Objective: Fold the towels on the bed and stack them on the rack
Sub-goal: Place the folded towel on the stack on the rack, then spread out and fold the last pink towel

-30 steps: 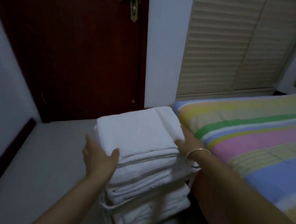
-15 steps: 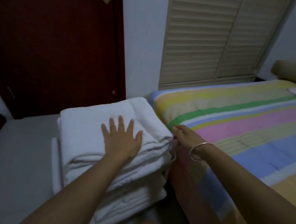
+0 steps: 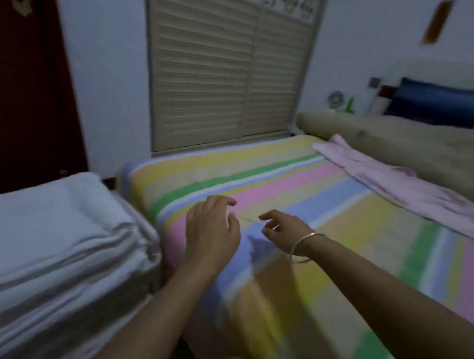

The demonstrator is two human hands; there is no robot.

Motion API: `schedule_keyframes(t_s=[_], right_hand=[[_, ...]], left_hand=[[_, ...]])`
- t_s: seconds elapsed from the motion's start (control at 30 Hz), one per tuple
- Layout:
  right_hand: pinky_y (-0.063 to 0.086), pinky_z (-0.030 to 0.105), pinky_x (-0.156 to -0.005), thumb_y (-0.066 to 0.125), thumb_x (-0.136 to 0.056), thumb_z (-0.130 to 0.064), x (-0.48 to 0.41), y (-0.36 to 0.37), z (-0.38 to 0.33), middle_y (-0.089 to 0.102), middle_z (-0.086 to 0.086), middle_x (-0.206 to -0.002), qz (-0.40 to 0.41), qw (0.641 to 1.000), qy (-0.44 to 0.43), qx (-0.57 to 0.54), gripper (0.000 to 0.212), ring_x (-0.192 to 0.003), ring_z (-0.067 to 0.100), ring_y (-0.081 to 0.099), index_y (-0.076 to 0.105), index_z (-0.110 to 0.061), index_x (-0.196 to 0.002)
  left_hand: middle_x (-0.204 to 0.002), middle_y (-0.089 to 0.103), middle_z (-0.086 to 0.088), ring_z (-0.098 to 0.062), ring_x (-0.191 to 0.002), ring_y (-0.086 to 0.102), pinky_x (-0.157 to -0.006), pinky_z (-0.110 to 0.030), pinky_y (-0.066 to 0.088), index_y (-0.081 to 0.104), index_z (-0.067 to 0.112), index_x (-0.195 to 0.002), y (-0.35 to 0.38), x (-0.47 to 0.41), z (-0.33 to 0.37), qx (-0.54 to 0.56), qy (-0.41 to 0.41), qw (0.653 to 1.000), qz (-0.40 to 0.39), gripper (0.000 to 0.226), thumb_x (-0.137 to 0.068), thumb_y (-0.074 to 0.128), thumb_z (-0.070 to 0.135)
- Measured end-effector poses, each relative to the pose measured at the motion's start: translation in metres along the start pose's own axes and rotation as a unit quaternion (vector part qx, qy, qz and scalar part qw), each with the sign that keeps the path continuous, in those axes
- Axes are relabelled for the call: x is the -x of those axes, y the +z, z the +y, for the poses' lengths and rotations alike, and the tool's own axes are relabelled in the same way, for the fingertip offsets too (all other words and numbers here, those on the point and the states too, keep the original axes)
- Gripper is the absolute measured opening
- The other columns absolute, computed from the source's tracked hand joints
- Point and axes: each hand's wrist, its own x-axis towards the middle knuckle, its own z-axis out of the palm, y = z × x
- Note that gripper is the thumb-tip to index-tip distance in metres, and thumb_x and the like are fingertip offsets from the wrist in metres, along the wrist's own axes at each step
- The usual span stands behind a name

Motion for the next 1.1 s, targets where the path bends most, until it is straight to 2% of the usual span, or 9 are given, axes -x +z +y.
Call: schedule_keyframes(t_s=[0.13,0.37,0.53,0.6,0.67,0.73,0.83,0.93,1.1], right_hand=[[0.043,0.027,-0.091,0.053,-0.093,-0.024,0.056,-0.055,0.099,0.065,0.002,-0.117,0.065,0.993,0.090,0.039,0.036,-0.108,0.021,0.059,0.053,-0.022,-0.129],[0.039,0.025,-0.093,0.056,-0.091,-0.022,0.203,-0.122,0.308,0.061,0.005,-0.124,0.097,0.953,0.274,0.088,0.040,-0.115,0.023,0.055,0.053,-0.019,-0.131],[0.038,0.032,-0.101,0.058,-0.090,-0.022,0.256,-0.150,0.422,0.052,0.014,-0.133,0.137,0.925,0.343,0.090,0.047,-0.123,0.031,0.048,0.047,-0.016,-0.136],[0.036,0.035,-0.102,0.055,-0.092,-0.023,0.266,-0.156,0.465,0.047,0.016,-0.135,0.146,0.917,0.358,0.093,0.048,-0.125,0.033,0.045,0.043,-0.015,-0.138],[0.035,0.036,-0.103,0.050,-0.095,-0.024,0.267,-0.158,0.496,0.044,0.016,-0.137,0.157,0.914,0.361,0.101,0.048,-0.126,0.033,0.042,0.039,-0.014,-0.141],[0.033,0.036,-0.106,0.049,-0.094,-0.026,0.264,-0.161,0.526,0.041,0.013,-0.141,0.169,0.912,0.360,0.104,0.051,-0.130,0.031,0.038,0.037,-0.014,-0.142],[0.032,0.037,-0.110,0.049,-0.092,-0.025,0.251,-0.166,0.565,0.033,0.011,-0.148,0.172,0.908,0.366,0.108,0.058,-0.135,0.029,0.031,0.030,-0.013,-0.146],[0.025,0.039,-0.115,0.047,-0.091,-0.023,0.233,-0.168,0.592,0.020,0.011,-0.155,0.165,0.904,0.375,0.120,0.067,-0.143,0.028,0.019,0.019,-0.011,-0.150],[0.013,0.042,-0.119,0.047,-0.087,-0.021,0.184,-0.167,0.614,-0.007,0.012,-0.160,0.089,0.892,0.385,0.218,0.083,-0.147,0.029,-0.007,-0.004,-0.009,-0.152]], left_hand=[[-0.114,0.063,-0.001,-0.024,-0.102,0.061,-0.094,-0.041,0.043,0.064,0.020,-0.111,0.076,0.029,0.091,0.067,0.038,0.993,-0.088,0.030,-0.085,0.050,0.017],[-0.119,0.058,-0.001,-0.022,-0.108,0.059,-0.092,-0.036,0.044,0.060,0.022,-0.117,0.191,0.078,0.246,0.129,0.082,0.961,-0.232,0.030,-0.088,0.053,0.019],[-0.118,0.060,-0.003,-0.022,-0.110,0.060,-0.095,-0.037,0.045,0.060,0.022,-0.116,0.267,0.124,0.331,0.182,0.063,0.920,-0.341,0.042,-0.079,0.044,0.032],[-0.124,0.059,-0.001,-0.021,-0.116,0.056,-0.101,-0.035,0.041,0.058,0.022,-0.122,0.302,0.138,0.359,0.161,0.093,0.914,-0.361,0.042,-0.084,0.046,0.033],[-0.141,0.049,0.000,-0.020,-0.131,0.043,-0.111,-0.033,0.028,0.050,0.022,-0.135,0.328,0.145,0.367,0.077,0.141,0.919,-0.359,0.055,-0.086,0.034,0.043],[-0.158,0.026,0.002,-0.015,-0.145,0.020,-0.120,-0.036,0.008,0.032,0.025,-0.148,0.349,0.148,0.371,-0.003,0.131,0.930,-0.344,0.071,-0.083,0.017,0.051],[-0.163,0.005,0.000,-0.014,-0.149,0.000,-0.118,-0.045,-0.009,0.014,0.027,-0.154,0.378,0.146,0.373,-0.074,0.107,0.943,-0.307,0.083,-0.080,-0.006,0.058],[-0.162,0.007,-0.004,-0.018,-0.150,0.002,-0.117,-0.052,-0.008,0.014,0.027,-0.154,0.398,0.141,0.377,-0.116,0.133,0.940,-0.292,0.086,-0.079,-0.009,0.061],[-0.152,0.038,-0.010,-0.024,-0.143,0.032,-0.117,-0.054,0.011,0.045,0.020,-0.144,0.410,0.144,0.371,-0.110,0.153,0.956,-0.223,0.070,-0.089,0.021,0.056]])
